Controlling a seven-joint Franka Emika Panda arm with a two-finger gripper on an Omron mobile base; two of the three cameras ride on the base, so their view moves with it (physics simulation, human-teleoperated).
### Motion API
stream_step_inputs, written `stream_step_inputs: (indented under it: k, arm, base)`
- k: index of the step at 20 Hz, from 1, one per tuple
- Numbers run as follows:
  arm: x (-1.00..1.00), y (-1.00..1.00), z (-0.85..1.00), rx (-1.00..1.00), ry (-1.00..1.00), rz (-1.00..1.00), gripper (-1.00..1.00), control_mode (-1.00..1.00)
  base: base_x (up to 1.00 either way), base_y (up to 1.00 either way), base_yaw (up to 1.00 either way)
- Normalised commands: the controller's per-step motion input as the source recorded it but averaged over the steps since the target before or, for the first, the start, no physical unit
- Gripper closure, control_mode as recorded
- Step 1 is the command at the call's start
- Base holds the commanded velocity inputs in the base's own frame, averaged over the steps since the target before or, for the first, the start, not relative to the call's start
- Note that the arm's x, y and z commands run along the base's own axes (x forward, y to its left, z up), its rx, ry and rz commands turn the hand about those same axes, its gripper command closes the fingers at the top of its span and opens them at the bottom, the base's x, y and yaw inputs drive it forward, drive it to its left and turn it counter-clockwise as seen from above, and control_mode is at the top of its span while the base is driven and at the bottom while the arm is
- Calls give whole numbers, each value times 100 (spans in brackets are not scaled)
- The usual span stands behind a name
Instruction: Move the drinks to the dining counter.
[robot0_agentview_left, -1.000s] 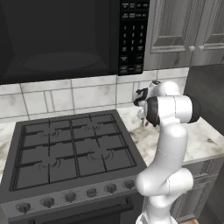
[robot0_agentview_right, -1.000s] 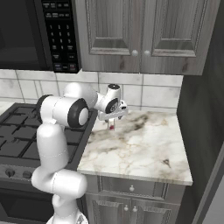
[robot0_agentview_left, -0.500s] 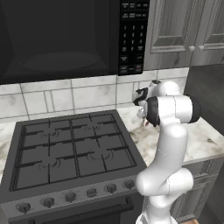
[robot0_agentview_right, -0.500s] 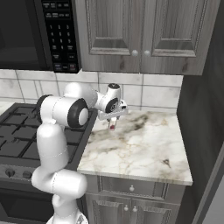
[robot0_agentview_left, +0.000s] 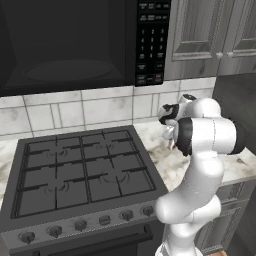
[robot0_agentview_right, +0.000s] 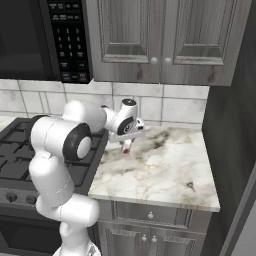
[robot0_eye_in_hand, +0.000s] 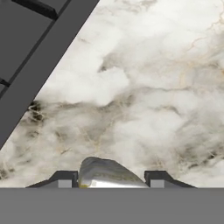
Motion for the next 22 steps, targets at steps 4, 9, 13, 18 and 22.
stream_step_inputs:
  k: [4,9,13,18,22]
  arm:
    - [-93,0,25,0,-8,0,100,-100]
    - [-86,0,32,0,-4,0,100,-100]
    - [-71,9,50,0,3,-4,100,-100]
    - [-72,18,49,0,5,-7,100,-100]
    - [-74,0,50,0,6,-9,100,-100]
  base:
    - [0,0,0]
    - [0,0,0]
    - [0,0,0]
    - [0,0,0]
    - [0,0,0]
